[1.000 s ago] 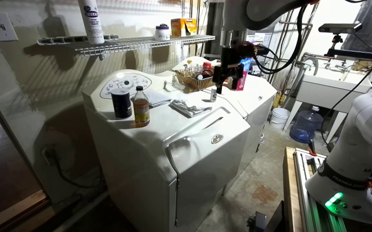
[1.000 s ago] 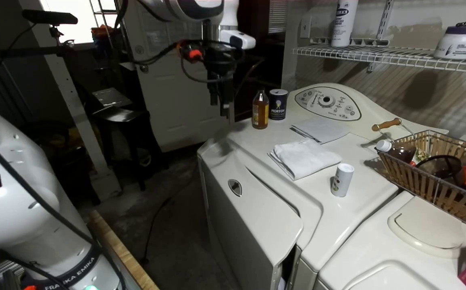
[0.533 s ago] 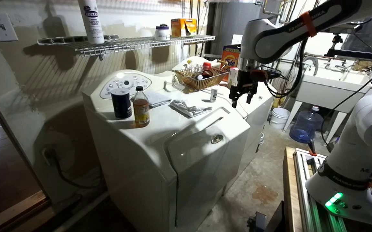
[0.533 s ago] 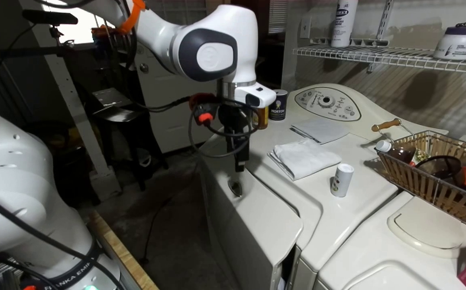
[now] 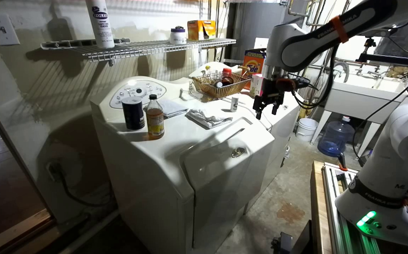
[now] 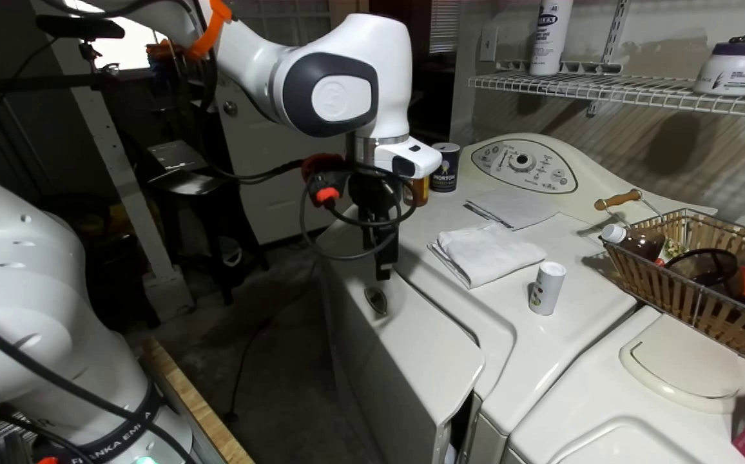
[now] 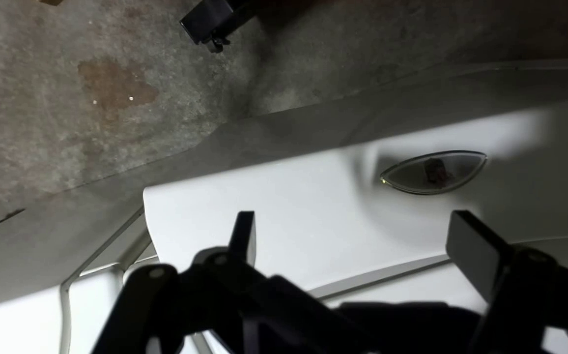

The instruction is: Open the left washing machine.

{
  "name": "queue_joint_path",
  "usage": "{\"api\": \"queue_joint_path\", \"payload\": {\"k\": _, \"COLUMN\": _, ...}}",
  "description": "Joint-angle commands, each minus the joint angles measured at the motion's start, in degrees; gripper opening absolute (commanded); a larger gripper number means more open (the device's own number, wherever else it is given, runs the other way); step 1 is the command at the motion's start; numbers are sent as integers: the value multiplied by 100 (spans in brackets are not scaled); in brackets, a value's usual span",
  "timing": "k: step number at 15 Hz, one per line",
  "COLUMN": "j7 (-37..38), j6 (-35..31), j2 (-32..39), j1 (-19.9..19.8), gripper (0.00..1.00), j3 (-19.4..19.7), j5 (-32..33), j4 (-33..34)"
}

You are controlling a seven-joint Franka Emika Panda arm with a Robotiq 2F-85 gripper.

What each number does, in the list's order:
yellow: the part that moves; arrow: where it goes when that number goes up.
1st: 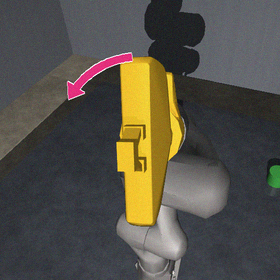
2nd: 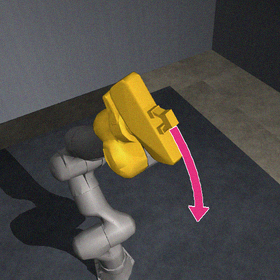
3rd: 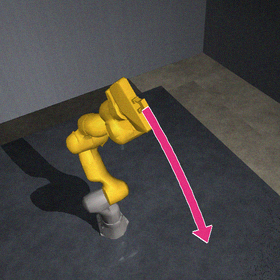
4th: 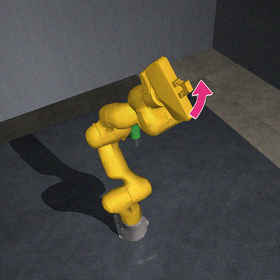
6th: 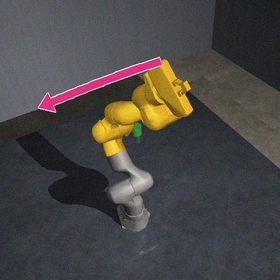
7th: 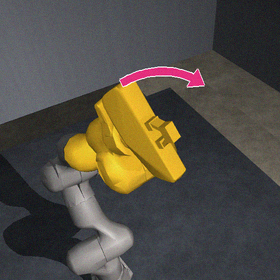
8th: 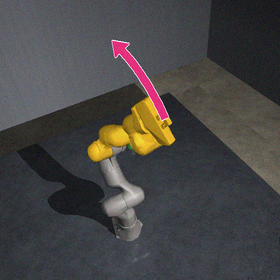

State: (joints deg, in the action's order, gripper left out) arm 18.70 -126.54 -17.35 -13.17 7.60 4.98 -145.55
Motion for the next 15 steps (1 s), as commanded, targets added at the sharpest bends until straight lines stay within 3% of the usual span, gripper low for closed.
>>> {"api": "queue_joint_path", "payload": {"k": 1, "j7": 100, "j6": -76, "j2": 116, "j1": -58, "gripper": 100, "j3": -51, "j5": 110, "j4": 61}}
{"api": "queue_joint_path", "payload": {"k": 15, "j7": -766, "j6": -2003, "j2": 2239, "j1": -34, "gripper": 100, "j3": 448, "j5": -297, "j4": 1005}}
